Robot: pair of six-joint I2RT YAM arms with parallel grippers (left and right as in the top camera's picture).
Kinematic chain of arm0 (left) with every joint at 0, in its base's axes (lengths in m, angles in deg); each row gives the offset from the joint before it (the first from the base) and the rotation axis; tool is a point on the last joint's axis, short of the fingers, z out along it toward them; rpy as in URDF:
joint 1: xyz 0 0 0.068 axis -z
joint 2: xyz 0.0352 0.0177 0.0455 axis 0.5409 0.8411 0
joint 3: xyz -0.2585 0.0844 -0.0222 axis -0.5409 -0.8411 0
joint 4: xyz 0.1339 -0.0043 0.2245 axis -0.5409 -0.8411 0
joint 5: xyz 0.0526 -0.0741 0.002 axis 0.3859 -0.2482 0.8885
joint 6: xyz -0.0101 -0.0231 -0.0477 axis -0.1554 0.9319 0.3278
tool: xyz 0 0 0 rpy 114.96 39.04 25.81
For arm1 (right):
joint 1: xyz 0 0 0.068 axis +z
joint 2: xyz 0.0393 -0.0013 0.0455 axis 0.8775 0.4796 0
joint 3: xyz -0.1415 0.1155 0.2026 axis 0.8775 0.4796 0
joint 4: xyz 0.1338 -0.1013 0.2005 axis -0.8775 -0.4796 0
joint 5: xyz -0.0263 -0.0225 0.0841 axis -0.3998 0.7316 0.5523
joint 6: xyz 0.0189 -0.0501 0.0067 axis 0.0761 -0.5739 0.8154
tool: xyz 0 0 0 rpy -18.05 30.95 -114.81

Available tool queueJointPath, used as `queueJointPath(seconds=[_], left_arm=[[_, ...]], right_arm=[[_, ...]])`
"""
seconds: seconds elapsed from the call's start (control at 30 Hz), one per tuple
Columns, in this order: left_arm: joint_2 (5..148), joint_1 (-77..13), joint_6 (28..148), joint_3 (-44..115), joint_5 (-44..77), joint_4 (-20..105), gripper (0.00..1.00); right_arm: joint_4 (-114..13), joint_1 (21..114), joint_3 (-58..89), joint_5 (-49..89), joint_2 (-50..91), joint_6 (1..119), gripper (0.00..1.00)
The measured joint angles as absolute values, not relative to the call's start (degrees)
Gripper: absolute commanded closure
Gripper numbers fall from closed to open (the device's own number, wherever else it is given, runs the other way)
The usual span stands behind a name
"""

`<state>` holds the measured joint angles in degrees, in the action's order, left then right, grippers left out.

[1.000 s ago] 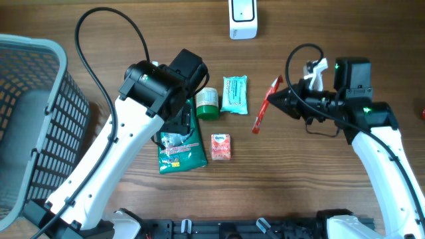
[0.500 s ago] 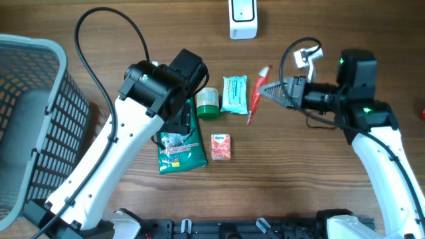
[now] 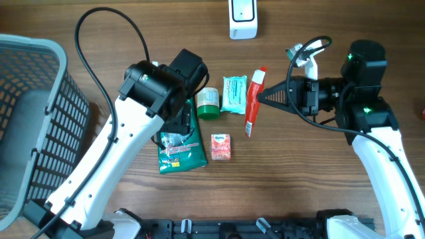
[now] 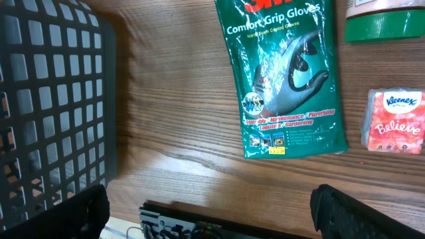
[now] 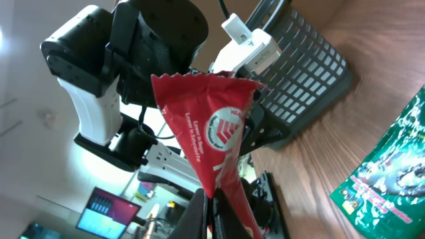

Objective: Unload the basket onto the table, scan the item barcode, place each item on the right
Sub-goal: 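Raise the Nescafe stick back toward the scanner with the right gripper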

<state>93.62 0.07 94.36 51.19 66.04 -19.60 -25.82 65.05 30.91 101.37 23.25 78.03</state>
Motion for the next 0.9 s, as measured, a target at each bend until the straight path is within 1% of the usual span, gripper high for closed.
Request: queueJointPath(seconds=[0.1,0.17,0.33,0.43,0.7,0.9], left_arm=[[93.6,0.1,94.4,51.2,66.0,-19.6,0.0],[93.6,0.1,94.4,51.2,66.0,-19.6,0.0],[93.6,0.1,94.4,51.2,66.0,-19.6,0.0],[93.6,0.1,94.4,51.2,66.0,-19.6,0.0],[93.6,0.1,94.4,51.2,66.0,-19.6,0.0],[93.6,0.1,94.4,51.2,66.0,-19.6,0.0]], right_arm=[[-25.9,65.0,30.9,100.7,23.2,79.8,0.95],[-27.4,65.0,30.9,97.6,23.2,82.3,0.96],[-41.1,65.1,30.8,81.7,23.2,85.9,0.96],[-45.5,65.0,30.8,74.1,23.2,86.4,0.96],[-51.3,65.0,30.8,65.0,23.2,89.2,0.96],[-53.1,65.0,30.8,56.3,23.2,95.9,0.95]])
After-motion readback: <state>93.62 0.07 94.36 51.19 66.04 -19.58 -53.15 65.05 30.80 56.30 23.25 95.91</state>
